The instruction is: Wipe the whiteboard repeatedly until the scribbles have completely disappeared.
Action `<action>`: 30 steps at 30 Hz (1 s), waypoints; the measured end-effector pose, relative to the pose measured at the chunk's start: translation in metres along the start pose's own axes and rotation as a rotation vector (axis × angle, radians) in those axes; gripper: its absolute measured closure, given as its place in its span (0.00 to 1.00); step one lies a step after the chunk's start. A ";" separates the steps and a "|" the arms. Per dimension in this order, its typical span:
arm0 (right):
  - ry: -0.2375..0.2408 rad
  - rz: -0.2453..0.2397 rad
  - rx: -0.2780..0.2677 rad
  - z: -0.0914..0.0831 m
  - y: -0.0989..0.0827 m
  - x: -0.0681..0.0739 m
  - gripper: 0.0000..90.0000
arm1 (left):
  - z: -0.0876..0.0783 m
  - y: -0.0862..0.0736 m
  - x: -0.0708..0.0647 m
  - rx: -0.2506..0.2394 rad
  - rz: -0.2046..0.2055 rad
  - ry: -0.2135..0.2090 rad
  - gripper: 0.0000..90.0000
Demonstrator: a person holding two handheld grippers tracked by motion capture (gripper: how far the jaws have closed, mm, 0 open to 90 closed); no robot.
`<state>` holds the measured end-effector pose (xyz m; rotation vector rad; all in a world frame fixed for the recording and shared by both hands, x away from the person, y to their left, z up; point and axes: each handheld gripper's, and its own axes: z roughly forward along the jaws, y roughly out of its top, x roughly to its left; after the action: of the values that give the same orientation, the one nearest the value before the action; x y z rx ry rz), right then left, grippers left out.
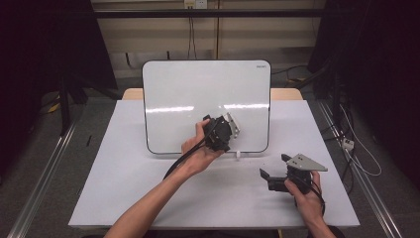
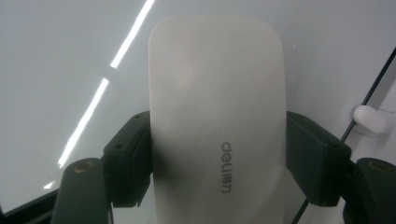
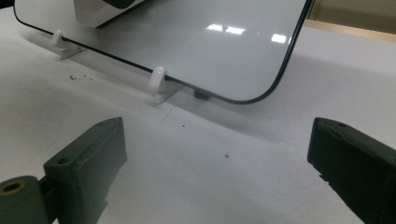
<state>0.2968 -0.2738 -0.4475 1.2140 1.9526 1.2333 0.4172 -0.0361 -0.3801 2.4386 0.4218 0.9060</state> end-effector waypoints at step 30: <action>-0.004 0.002 0.002 -0.002 -0.001 0.000 0.05 | -0.020 -0.050 0.039 -0.017 -0.110 0.017 0.33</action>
<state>0.2950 -0.2753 -0.4480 1.2189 1.9509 1.2284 0.4267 0.0295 -0.3739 2.3684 0.5466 0.8803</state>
